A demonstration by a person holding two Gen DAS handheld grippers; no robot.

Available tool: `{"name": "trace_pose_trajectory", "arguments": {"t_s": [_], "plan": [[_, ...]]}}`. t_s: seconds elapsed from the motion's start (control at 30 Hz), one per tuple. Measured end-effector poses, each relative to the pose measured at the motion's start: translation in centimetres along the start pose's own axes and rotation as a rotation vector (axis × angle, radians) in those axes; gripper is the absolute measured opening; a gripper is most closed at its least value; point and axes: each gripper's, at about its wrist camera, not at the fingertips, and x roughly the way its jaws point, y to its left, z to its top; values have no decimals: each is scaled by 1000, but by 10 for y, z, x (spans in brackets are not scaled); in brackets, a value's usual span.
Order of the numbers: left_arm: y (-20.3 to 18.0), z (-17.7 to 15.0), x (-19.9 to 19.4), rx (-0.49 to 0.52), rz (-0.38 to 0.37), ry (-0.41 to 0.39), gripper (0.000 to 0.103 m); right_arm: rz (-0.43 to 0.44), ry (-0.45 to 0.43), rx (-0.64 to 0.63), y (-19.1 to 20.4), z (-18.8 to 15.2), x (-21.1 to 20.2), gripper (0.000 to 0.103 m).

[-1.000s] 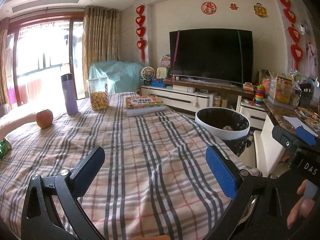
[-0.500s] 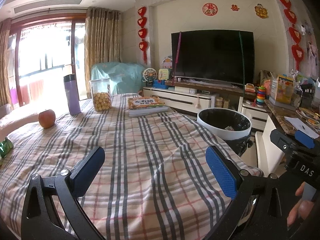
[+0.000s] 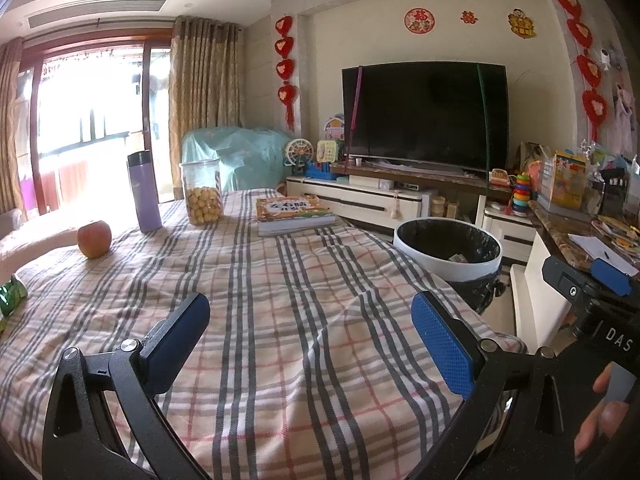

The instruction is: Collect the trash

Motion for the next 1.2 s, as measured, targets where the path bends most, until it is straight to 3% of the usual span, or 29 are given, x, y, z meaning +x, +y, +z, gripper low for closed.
{"name": "trace_pose_trajectory", "arguments": {"t_s": [1.2], "plan": [[1,-5,3,6,-6,9,103,18,-4,8,8,2,-2,103]]}}
